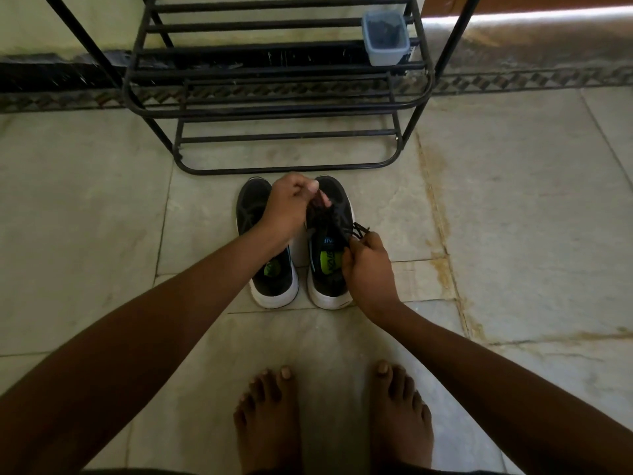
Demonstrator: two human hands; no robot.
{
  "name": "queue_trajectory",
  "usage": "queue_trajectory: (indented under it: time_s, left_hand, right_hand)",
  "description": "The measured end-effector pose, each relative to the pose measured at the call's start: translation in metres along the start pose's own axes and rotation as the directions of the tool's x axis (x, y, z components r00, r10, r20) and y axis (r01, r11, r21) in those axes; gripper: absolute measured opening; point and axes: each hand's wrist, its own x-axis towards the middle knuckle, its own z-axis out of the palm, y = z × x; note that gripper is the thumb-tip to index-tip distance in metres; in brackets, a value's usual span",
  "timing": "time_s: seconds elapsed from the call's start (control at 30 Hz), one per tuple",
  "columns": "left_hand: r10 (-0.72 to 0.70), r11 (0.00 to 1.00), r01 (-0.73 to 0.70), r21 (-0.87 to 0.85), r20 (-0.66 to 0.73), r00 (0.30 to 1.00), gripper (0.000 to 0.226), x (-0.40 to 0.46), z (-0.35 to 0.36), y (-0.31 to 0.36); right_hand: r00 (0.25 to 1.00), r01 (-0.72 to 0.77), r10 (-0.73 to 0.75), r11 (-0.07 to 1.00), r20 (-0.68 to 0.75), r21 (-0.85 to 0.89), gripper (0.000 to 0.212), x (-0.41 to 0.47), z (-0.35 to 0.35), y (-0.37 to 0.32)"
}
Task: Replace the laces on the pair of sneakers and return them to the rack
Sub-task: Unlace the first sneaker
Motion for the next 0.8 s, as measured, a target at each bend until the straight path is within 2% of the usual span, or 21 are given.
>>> queue_trajectory:
  time_s: [0.07, 0.1, 0.13, 0.17, 0.2, 0.23, 0.27, 0.3, 0.33, 0.37, 0.4, 0.47, 0.5, 0.53, 0.6, 0.63, 0.7, 0.73, 0.77, 0.8]
  left_hand:
    - [-0.172, 0.93, 0.167, -0.326, 0.013, 0.985, 0.017, 0.0, -0.001, 0.004]
    - [-0.204, 0.901, 0.197, -0.387, 0.023, 0.979, 0.019, 0.0, -0.001, 0.006]
    - [-0.18, 0.921, 0.179, -0.346, 0.028, 0.983, 0.02, -0.001, -0.001, 0.006]
    - [-0.081, 0.98, 0.086, -0.179, 0.037, 0.996, 0.02, 0.0, -0.002, 0.004]
    - [0.068, 0.993, -0.077, 0.086, 0.109, 0.992, 0.018, 0.0, -0.004, 0.001]
    - [0.174, 0.9, -0.266, 0.344, 0.275, 0.946, 0.014, -0.001, -0.006, -0.001]
    - [0.189, 0.734, -0.435, 0.522, 0.457, 0.869, 0.014, 0.0, -0.007, -0.003]
    - [0.144, 0.545, -0.565, 0.62, 0.594, 0.791, 0.016, 0.0, -0.007, -0.003]
    - [0.074, 0.409, -0.622, 0.668, 0.655, 0.752, 0.016, 0.001, -0.006, -0.002]
    - [0.028, 0.367, -0.616, 0.697, 0.654, 0.756, 0.013, 0.0, -0.004, 0.004]
    - [0.009, 0.455, -0.538, 0.71, 0.6, 0.8, 0.009, 0.0, -0.003, 0.012]
    - [-0.044, 0.707, -0.297, 0.642, 0.459, 0.887, 0.02, 0.002, -0.004, 0.022]
    - [-0.025, 0.747, -0.268, 0.608, 0.428, 0.904, 0.024, 0.004, -0.004, 0.023]
    - [0.001, 0.728, -0.291, 0.62, 0.424, 0.906, 0.024, 0.006, -0.005, 0.023]
    - [0.104, 0.568, -0.467, 0.678, 0.504, 0.858, 0.017, 0.006, -0.007, 0.021]
    - [0.096, 0.483, -0.529, 0.698, 0.559, 0.824, 0.01, 0.006, -0.01, 0.019]
    - [0.098, 0.22, -0.667, 0.712, 0.664, 0.741, 0.025, 0.014, -0.02, 0.01]
    - [0.098, 0.17, -0.704, 0.69, 0.699, 0.708, 0.033, 0.02, -0.025, 0.01]
    - [0.09, 0.171, -0.721, 0.671, 0.718, 0.69, 0.035, 0.026, -0.03, 0.009]
    - [0.1, 0.225, -0.715, 0.661, 0.715, 0.692, 0.034, 0.027, -0.032, 0.009]
  right_hand:
    - [1.0, -0.004, 0.004, 1.0, 0.0, 0.002, 0.024, -0.001, 0.0, 0.0]
    - [1.0, -0.009, 0.009, 1.0, 0.002, 0.004, 0.024, -0.001, 0.0, 0.0]
    - [1.0, -0.013, 0.013, 1.0, 0.004, 0.005, 0.024, -0.001, -0.001, -0.001]
    - [1.0, -0.016, 0.016, 1.0, 0.009, 0.006, 0.023, -0.001, -0.001, -0.001]
    - [1.0, -0.014, 0.014, 1.0, 0.014, 0.005, 0.022, -0.001, -0.001, -0.002]
    - [1.0, -0.008, 0.008, 1.0, 0.018, 0.001, 0.021, 0.0, -0.002, -0.003]
    - [1.0, -0.003, 0.004, 1.0, 0.019, -0.006, 0.019, 0.0, -0.002, -0.004]
    - [1.0, -0.001, 0.002, 1.0, 0.019, -0.013, 0.018, 0.0, -0.002, -0.004]
    - [1.0, -0.003, 0.003, 1.0, 0.017, -0.019, 0.018, 0.001, -0.002, -0.004]
    - [1.0, -0.007, 0.007, 1.0, 0.017, -0.021, 0.018, 0.001, -0.002, -0.004]
    - [1.0, -0.01, 0.011, 1.0, 0.017, -0.019, 0.018, 0.001, -0.002, -0.004]
    - [1.0, -0.006, 0.007, 1.0, 0.019, -0.013, 0.019, 0.0, -0.002, -0.004]
    - [1.0, -0.004, 0.004, 1.0, 0.02, -0.012, 0.019, -0.001, -0.002, -0.004]
    - [1.0, -0.003, 0.003, 1.0, 0.019, -0.013, 0.019, -0.001, -0.002, -0.005]
    - [1.0, -0.01, 0.01, 1.0, 0.017, -0.009, 0.02, -0.002, -0.003, -0.005]
    - [1.0, -0.017, 0.017, 1.0, 0.016, -0.008, 0.021, -0.001, -0.003, -0.005]
    - [0.999, -0.032, 0.032, 0.999, 0.019, 0.001, 0.022, -0.002, -0.002, -0.006]
    - [0.999, -0.038, 0.038, 0.999, 0.021, 0.003, 0.023, -0.001, -0.003, -0.006]
    - [0.999, -0.043, 0.043, 0.999, 0.024, 0.002, 0.023, -0.002, -0.003, -0.005]
    - [0.999, -0.045, 0.045, 0.999, 0.026, -0.003, 0.023, -0.002, -0.003, -0.005]
